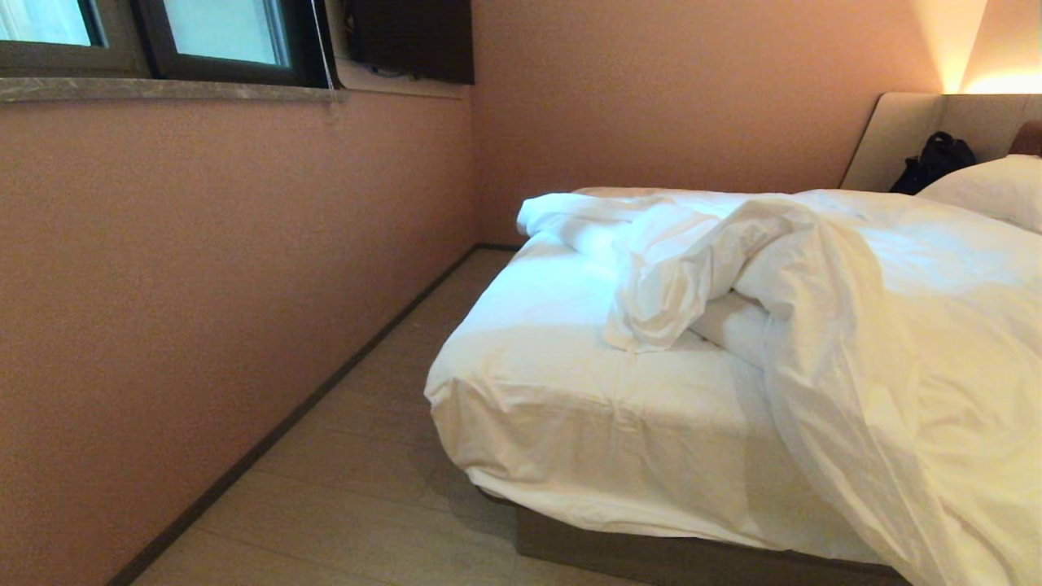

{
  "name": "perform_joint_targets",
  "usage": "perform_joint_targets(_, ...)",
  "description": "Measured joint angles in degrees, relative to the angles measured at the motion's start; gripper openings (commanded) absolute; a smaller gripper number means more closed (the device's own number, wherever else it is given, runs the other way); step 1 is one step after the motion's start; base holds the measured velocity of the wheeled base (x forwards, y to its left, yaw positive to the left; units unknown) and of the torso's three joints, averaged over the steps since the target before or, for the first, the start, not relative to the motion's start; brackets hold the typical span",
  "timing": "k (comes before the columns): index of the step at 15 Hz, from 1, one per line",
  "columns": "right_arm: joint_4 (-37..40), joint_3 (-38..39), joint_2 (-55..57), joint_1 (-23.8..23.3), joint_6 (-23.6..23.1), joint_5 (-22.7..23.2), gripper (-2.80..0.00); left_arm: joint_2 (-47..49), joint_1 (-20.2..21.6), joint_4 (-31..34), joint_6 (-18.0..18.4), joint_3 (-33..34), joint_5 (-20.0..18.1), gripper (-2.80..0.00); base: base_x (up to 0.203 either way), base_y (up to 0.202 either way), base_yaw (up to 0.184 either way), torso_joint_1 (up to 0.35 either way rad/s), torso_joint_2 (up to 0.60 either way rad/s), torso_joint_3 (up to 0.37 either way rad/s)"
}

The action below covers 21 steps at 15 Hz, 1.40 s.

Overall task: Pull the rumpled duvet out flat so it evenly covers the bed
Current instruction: Hold the folded corner of the quilt

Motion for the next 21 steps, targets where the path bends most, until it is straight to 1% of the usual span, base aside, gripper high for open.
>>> perform_joint_targets(9,0.0,0.0,0.0,0.0,0.0,0.0,-2.80,0.0,0.0,0.0,0.0,0.0,0.0,-2.80,0.000,0.197,-0.001,0.002,0.00,0.003)
perform_joint_targets(11,0.0,0.0,0.0,0.0,0.0,0.0,-2.80,0.0,0.0,0.0,0.0,0.0,0.0,-2.80,0.000,0.141,0.001,0.003,0.00,0.003)
perform_joint_targets(21,0.0,0.0,0.0,0.0,0.0,0.0,-2.80,0.0,0.0,0.0,0.2,0.0,0.1,-2.80,0.000,0.005,0.000,0.000,0.00,0.000)
